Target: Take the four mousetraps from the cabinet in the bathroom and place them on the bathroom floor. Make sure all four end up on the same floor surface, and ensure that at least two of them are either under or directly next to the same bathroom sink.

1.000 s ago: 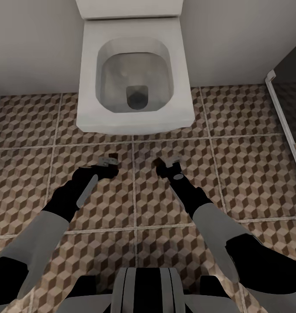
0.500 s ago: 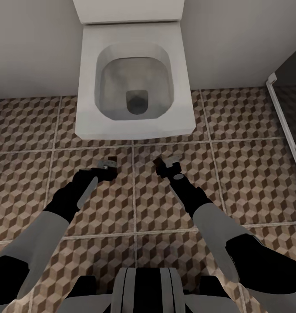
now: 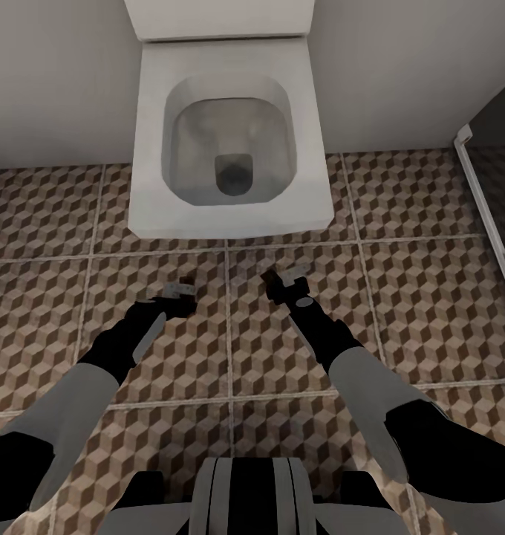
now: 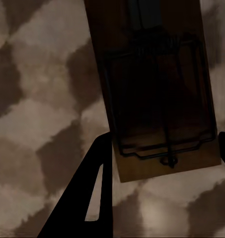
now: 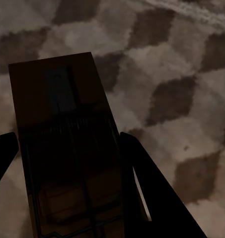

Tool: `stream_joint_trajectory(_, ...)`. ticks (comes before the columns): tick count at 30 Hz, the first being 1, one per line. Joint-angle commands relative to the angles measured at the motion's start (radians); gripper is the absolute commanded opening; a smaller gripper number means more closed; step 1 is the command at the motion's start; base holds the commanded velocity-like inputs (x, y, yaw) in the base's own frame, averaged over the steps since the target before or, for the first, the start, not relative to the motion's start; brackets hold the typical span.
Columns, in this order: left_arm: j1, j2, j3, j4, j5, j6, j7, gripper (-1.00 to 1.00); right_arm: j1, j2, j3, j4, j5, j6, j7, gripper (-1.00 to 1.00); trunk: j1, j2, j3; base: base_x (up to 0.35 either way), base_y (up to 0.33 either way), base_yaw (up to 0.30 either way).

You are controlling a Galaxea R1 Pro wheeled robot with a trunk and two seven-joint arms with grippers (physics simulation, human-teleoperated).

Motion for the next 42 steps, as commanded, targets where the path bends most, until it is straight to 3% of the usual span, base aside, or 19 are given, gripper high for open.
stream_joint_trajectory(1,-0.001,0.001,-0.005,0.011,0.009,0.003,0.009,-1.0,0.0,0.0,0.004,-0.001,0.008,0.008,-0.006,-1.0,0.0,0.0,0.0,0.0,0.0,0.0)
stream_joint_trajectory(4,-0.001,0.001,-0.004,0.045,0.009,-0.016,0.009,-1.0,0.0,0.0,0.004,-0.001,0.008,0.007,-0.006,-1.0,0.0,0.0,0.0,0.0,0.0,0.0)
stream_joint_trajectory(7,-0.001,0.0,-0.003,0.108,0.009,-0.097,0.008,-1.0,0.0,0.0,0.004,-0.001,0.008,0.007,-0.006,-1.0,0.0,0.0,0.0,0.0,0.0,0.0)
stream_joint_trajectory(10,-0.001,-0.001,-0.003,0.125,0.009,-0.116,0.008,-1.0,0.0,0.0,0.004,0.0,0.008,0.007,-0.006,-1.0,0.0,0.0,0.0,0.0,0.0,0.0)
stream_joint_trajectory(35,-0.001,-0.005,-0.005,0.18,0.009,-0.14,0.007,-1.0,0.0,0.0,0.004,0.011,0.008,0.005,-0.005,-1.0,0.0,0.0,0.0,0.0,0.0,0.0)
stream_joint_trajectory(42,-0.001,-0.015,-0.006,0.181,0.009,-0.147,0.007,-1.0,0.0,0.0,0.005,0.027,0.009,-0.12,-0.012,-1.0,0.0,0.0,0.0,0.0,0.0,0.0)
